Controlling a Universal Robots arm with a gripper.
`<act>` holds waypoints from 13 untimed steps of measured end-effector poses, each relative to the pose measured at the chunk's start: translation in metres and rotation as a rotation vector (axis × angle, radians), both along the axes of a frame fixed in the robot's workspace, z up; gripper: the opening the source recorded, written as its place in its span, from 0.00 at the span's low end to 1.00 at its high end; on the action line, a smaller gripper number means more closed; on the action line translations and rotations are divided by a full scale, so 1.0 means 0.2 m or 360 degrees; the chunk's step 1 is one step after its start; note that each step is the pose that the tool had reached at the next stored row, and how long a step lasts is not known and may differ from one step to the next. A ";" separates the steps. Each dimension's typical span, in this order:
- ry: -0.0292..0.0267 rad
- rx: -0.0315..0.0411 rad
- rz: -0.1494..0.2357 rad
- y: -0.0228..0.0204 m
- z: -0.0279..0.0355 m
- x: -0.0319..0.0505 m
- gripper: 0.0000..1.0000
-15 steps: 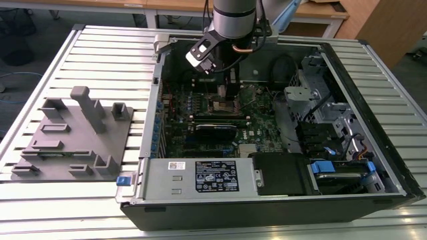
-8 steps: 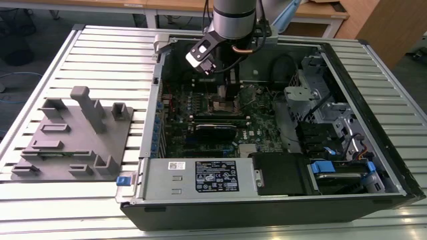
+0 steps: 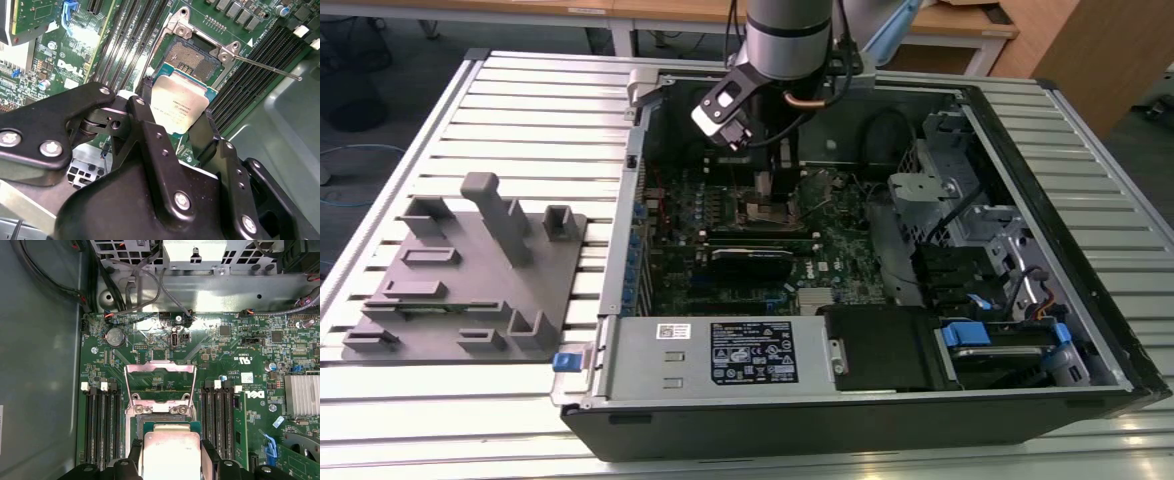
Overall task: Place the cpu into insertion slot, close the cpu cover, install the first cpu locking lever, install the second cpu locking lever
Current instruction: 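Place the cpu into insertion slot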
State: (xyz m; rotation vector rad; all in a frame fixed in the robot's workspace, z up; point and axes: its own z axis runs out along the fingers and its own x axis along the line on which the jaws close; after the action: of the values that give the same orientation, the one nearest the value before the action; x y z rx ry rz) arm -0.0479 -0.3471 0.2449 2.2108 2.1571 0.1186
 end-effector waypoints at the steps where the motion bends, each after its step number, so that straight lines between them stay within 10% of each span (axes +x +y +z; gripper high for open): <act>1: 0.00002 0.0000 0.0000 0.000 -0.001 0.000 0.54; 13: 0.00003 -0.0001 0.0000 0.000 -0.001 0.000 0.54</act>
State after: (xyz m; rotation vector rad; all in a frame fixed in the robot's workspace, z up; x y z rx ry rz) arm -0.0479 -0.3470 0.2447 2.2108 2.1570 0.1180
